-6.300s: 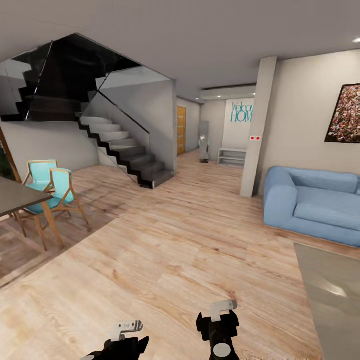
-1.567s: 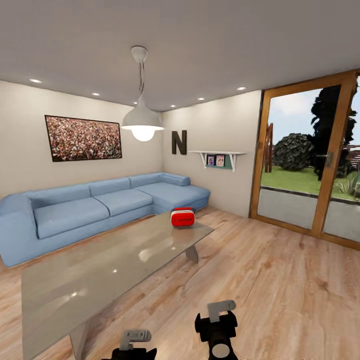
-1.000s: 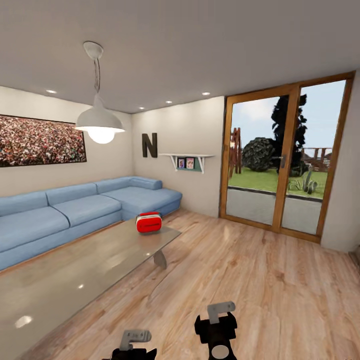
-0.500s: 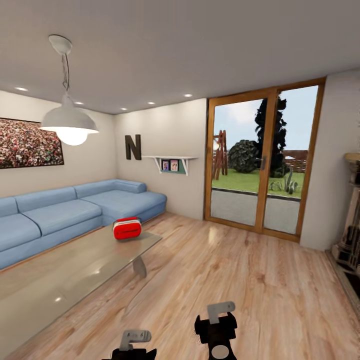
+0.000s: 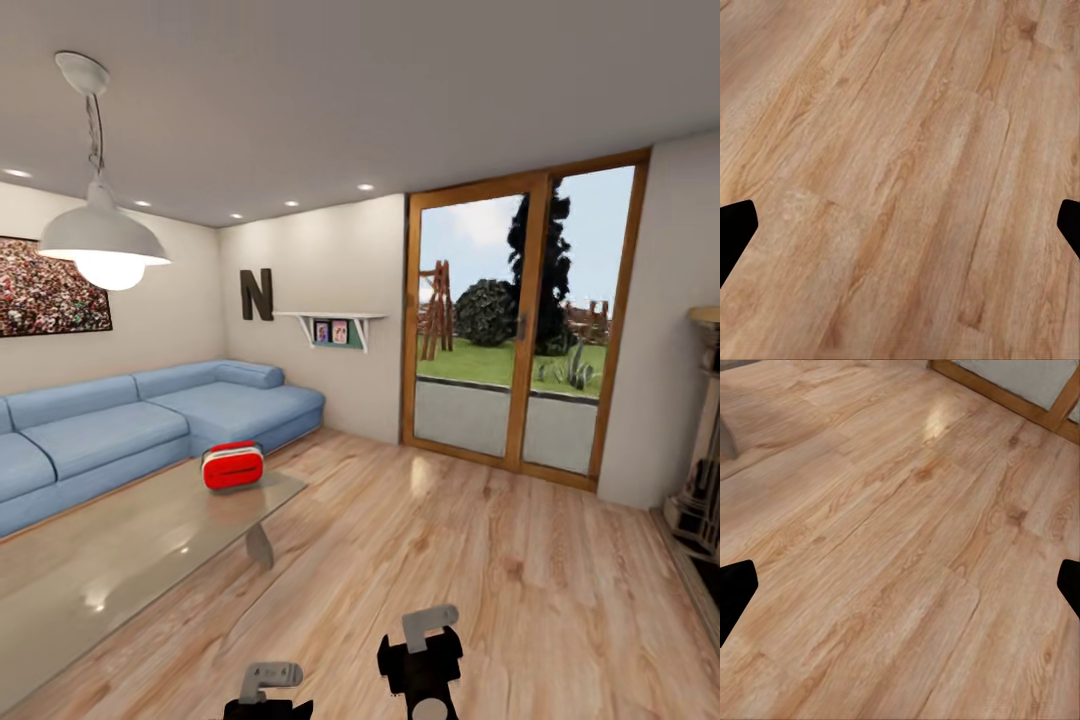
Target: Turn on the radio receiver that's on the table in the living room.
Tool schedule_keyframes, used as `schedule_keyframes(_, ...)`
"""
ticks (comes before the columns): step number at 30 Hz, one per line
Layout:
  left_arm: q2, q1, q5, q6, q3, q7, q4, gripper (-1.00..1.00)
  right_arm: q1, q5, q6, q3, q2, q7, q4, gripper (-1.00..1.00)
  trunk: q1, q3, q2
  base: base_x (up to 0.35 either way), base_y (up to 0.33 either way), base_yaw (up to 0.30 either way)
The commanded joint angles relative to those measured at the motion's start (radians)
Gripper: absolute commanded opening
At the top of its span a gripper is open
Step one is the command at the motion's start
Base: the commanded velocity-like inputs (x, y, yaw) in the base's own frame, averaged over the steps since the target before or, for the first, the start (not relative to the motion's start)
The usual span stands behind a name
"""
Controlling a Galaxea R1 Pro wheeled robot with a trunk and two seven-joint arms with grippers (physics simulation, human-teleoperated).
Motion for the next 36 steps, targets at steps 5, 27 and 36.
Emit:
schedule_keyframes(5, 0.000, 0.000, 0.001, 0.000, 0.000, 0.000, 0.006, 1.00, 0.000, 0.000, 0.000, 0.002, 0.000, 0.000, 0.001, 1.00, 0.000, 0.000, 0.000, 0.294, -0.155, 0.000)
schedule_keyframes(27, 0.000, 0.000, 0.001, 0.000, 0.001, 0.000, 0.007, 1.00, 0.000, 0.001, 0.002, 0.002, 0.002, -0.003, 0.000, 1.00, 0.000, -0.015, 0.000, 0.298, -0.149, 0.000)
schedule_keyframes(36, 0.000, 0.000, 0.001, 0.000, 0.001, 0.000, 0.007, 1.00, 0.000, 0.001, 0.003, 0.002, 0.002, -0.003, 0.000, 1.00, 0.000, -0.030, 0.000, 0.298, -0.148, 0.000)
